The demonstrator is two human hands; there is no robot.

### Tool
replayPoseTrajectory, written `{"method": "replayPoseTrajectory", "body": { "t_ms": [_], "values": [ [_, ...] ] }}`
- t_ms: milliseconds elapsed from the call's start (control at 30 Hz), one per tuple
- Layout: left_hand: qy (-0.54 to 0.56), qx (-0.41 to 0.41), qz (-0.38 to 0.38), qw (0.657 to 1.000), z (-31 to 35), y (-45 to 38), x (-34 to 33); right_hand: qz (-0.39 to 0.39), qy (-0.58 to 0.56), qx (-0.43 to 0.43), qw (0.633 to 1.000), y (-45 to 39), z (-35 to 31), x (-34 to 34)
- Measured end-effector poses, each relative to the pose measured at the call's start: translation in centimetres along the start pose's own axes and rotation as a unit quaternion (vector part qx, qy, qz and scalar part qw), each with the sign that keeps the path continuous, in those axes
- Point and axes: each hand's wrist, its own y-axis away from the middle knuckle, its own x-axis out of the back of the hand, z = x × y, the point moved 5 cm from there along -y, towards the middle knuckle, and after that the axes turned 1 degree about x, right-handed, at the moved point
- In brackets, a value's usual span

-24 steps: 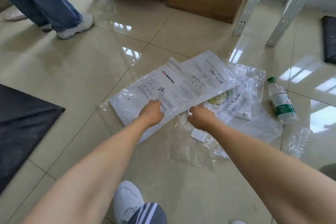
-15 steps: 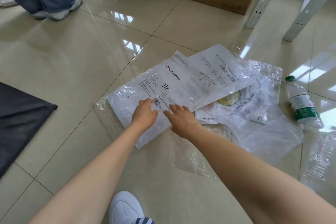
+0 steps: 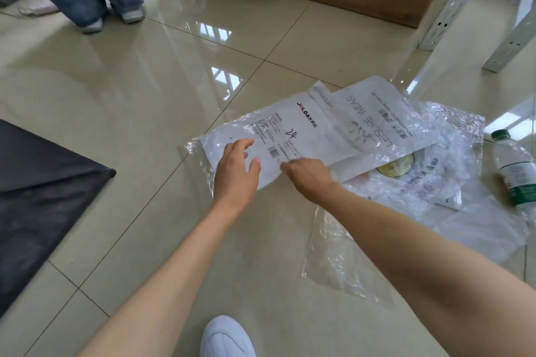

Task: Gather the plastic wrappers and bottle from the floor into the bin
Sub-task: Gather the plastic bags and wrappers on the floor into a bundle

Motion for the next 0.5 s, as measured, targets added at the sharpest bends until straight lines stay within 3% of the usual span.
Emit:
{"method": "replayPoseTrajectory", "body": {
  "t_ms": [133, 233, 300, 367, 433, 500],
  "values": [
    [0.005, -0.014, 0.098, 0.995, 1.3, 0.5, 2.7, 0.113, -0.043, -0.043, 0.992, -2.4, 1.9, 6.4],
    [-0.006, 0.087, 0.011, 0.996, 0.6, -0.1, 2.0, 0.141, -0.156, -0.054, 0.976, -1.9, 0.7, 9.0],
    [0.12, 0.168, -0.066, 0.976, 0.2, -0.1, 1.1, 0.114, -0.287, -0.048, 0.95, -1.0, -1.1, 9.3],
    [0.229, 0.214, -0.098, 0.945, 0.5, 0.4, 0.5, 0.067, -0.44, -0.04, 0.895, 0.1, -2.9, 9.1],
    [0.274, 0.213, -0.084, 0.934, 0.5, 0.3, 0.2, -0.025, -0.571, -0.024, 0.82, 1.1, -4.6, 8.3],
    [0.28, 0.219, -0.027, 0.934, -0.2, 0.0, 0.5, -0.109, -0.607, -0.019, 0.787, 2.0, -5.4, 7.0]
  ]
}}
